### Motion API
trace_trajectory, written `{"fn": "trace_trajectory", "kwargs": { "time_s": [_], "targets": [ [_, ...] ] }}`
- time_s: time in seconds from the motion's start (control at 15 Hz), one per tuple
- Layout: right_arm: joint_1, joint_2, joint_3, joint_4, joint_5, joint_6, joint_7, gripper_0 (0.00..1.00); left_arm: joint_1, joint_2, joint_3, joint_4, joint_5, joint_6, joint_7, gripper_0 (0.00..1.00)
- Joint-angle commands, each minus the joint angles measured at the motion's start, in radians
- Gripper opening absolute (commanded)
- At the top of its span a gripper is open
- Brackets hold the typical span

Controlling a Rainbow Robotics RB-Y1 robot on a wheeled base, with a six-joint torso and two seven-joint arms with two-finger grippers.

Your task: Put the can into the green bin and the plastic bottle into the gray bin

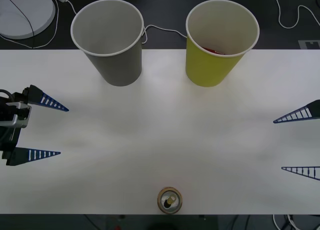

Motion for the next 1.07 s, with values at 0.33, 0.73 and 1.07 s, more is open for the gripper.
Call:
{"fn": "trace_trajectory", "kwargs": {
  "time_s": [0.33, 0.73, 1.07],
  "targets": [
    [-0.005, 0.024, 0.132, 0.206, -0.134, -0.042, 0.228, 1.00, 0.000, 0.000, 0.000, 0.000, 0.000, 0.000, 0.000, 1.00],
    [-0.035, 0.064, 0.233, 0.341, -0.180, -0.052, 0.389, 1.00, 0.000, 0.000, 0.000, 0.000, 0.000, 0.000, 0.000, 1.00],
    [-0.120, 0.140, 0.299, 0.511, -0.177, -0.094, 0.466, 1.00, 0.000, 0.000, 0.000, 0.000, 0.000, 0.000, 0.000, 1.00]
  ]
}}
